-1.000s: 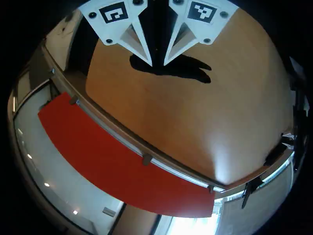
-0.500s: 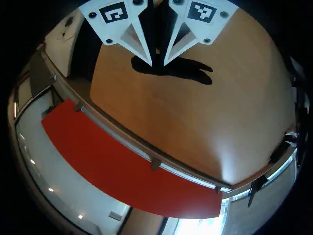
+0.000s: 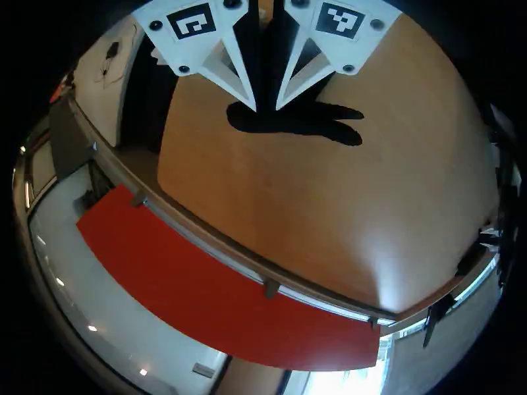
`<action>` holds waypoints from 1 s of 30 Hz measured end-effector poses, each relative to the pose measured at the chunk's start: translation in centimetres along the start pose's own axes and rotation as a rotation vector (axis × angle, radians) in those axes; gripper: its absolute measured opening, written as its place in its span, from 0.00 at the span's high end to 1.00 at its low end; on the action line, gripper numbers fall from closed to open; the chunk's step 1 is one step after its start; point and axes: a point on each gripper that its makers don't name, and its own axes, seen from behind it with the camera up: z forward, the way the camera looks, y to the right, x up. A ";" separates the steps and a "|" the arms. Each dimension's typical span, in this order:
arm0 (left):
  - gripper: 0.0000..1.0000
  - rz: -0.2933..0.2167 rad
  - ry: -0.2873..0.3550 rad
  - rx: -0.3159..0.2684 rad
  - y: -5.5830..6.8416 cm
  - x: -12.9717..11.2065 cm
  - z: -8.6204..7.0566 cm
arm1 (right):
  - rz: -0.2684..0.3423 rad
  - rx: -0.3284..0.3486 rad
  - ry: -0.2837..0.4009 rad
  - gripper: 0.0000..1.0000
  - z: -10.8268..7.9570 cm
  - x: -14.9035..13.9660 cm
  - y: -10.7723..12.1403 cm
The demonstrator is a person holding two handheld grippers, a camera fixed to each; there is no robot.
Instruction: Fold towel
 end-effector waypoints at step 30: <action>0.24 0.023 0.000 -0.016 0.8 -0.5 -0.5 | 0.087 -0.001 -0.089 0.94 -1.7 -9.3 -1.9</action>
